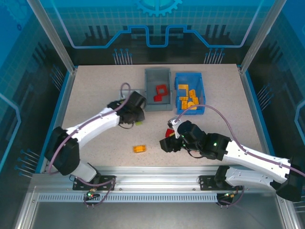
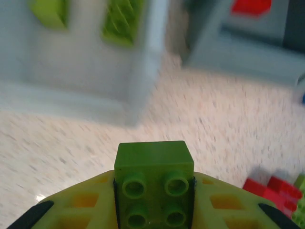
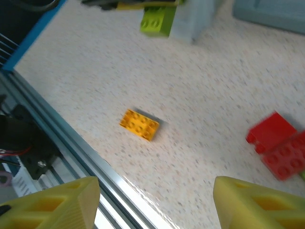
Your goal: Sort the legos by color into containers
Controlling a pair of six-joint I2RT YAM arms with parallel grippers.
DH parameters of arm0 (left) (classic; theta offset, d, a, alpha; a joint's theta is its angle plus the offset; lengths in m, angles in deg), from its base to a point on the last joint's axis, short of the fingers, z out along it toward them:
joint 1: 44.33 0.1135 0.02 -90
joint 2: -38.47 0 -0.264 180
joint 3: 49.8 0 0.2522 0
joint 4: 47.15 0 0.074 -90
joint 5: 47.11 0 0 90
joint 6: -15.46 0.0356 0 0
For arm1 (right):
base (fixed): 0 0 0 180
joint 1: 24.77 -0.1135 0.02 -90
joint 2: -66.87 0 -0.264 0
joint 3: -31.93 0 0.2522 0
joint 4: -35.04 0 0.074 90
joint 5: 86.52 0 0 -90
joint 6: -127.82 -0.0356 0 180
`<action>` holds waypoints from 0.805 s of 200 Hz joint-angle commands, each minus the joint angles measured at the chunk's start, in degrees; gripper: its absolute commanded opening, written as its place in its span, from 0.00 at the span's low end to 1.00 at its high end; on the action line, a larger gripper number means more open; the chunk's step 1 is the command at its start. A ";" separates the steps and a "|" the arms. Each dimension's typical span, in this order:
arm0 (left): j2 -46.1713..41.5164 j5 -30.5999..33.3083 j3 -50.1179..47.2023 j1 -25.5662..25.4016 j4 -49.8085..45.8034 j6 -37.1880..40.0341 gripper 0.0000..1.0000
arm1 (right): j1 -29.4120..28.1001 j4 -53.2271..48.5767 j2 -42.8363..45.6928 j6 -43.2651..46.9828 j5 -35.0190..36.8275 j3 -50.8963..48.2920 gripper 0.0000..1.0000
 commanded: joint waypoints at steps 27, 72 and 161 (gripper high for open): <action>6.02 2.63 5.84 8.99 0.25 20.09 0.24 | -2.61 16.56 -5.09 4.38 4.79 4.22 0.67; 17.90 2.80 11.80 11.46 2.84 23.15 0.26 | -2.52 17.19 -7.81 3.11 5.40 6.44 0.67; 15.32 4.17 12.73 11.49 0.38 20.61 0.55 | 1.13 6.37 -4.13 -5.50 13.02 2.74 0.67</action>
